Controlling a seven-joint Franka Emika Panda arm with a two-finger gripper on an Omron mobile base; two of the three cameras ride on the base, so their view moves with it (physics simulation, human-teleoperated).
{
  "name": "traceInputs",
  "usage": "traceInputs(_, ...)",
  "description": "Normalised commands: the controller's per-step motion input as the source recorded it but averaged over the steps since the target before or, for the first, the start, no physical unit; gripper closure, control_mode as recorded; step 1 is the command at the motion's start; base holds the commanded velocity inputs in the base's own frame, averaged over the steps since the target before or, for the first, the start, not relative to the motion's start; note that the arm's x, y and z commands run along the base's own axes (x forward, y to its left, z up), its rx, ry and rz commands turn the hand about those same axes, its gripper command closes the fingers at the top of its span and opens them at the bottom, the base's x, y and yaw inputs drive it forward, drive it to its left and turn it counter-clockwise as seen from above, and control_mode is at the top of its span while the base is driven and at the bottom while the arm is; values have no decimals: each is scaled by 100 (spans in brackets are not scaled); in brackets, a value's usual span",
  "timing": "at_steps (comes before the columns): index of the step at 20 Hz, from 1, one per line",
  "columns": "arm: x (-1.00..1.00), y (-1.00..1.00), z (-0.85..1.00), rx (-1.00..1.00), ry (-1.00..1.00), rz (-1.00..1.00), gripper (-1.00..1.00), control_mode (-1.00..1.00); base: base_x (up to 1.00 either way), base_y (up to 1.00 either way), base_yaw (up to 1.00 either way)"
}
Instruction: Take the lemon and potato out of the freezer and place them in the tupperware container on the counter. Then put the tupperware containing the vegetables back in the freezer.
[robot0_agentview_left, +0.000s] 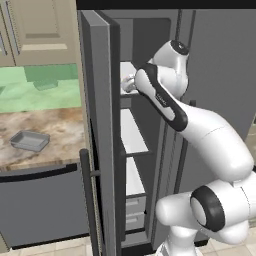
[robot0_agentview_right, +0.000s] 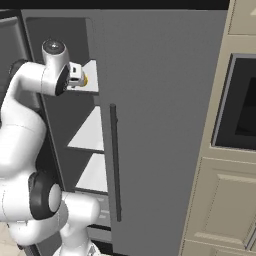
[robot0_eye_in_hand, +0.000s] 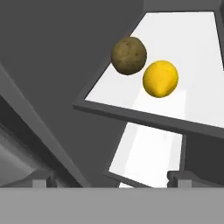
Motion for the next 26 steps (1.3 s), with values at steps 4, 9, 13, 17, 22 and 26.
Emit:
traceInputs(4,39,0,0,0,8,-7,-100,-100,0,0,0)
traceInputs(9,27,0,0,0,0,-2,-100,-100,0,0,0)
traceInputs(13,23,0,0,0,0,-3,-100,-100,0,0,0)
traceInputs(17,29,0,-1,-1,0,-4,-100,-100,0,0,0)
traceInputs(22,36,0,-2,-1,0,-4,-100,-100,0,0,0)
traceInputs(26,37,0,-1,0,0,-5,-100,-100,0,0,0)
